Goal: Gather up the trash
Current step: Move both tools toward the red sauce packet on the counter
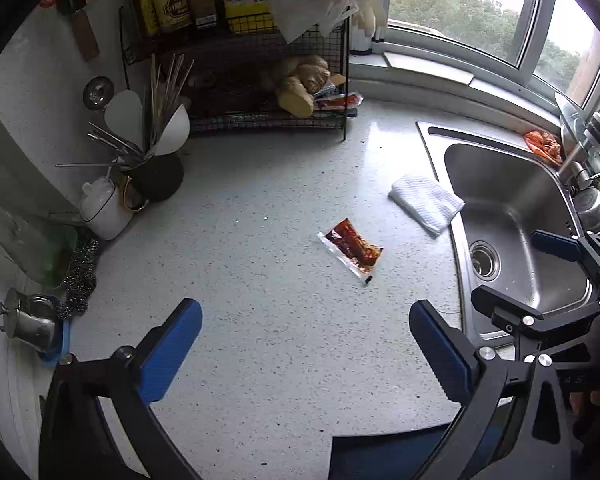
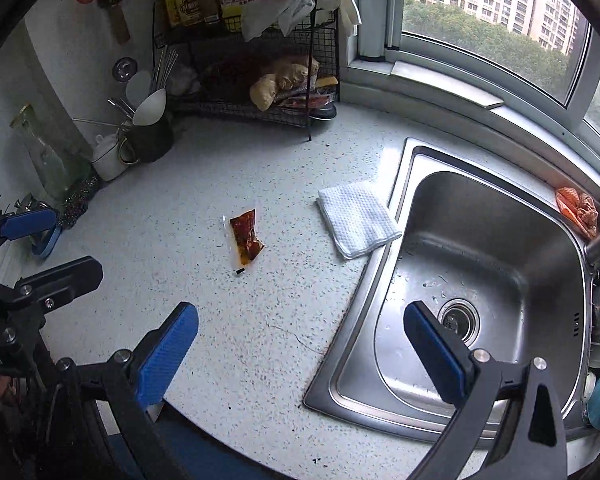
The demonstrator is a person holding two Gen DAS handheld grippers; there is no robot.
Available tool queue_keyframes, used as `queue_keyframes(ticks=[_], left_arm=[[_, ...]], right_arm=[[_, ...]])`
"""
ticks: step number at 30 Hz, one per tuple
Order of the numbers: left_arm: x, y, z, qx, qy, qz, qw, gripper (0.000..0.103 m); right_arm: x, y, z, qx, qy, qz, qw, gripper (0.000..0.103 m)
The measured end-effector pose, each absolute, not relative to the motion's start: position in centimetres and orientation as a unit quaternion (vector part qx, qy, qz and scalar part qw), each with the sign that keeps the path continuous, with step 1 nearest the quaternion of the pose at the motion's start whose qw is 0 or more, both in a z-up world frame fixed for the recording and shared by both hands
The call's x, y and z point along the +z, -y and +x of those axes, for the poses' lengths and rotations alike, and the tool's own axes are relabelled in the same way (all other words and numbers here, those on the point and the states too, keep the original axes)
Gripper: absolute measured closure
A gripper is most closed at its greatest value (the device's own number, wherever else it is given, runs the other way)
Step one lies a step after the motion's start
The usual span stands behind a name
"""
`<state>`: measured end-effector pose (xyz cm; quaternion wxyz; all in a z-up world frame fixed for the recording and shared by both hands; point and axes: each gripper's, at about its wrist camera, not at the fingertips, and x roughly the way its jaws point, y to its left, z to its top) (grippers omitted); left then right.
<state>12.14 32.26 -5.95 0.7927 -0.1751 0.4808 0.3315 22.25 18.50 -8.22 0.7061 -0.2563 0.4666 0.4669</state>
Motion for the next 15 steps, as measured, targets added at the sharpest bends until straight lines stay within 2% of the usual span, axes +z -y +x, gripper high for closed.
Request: queue_keyframes(ticks=[7,15], left_arm=[[-9.4,-36.8,10.9,0.295,-0.478,-0.278,0.779,0.000],[-12.8,-39.6,11.1,0.277,-0.500,-0.309,0.760,0.000]], right_arm=[[-10.3,-23.0,22.1,0.484,-0.476,-0.284,0.677,0.001],[-13.5,-27.5,22.5,0.490,-0.495,-0.321,0.642,0.001]])
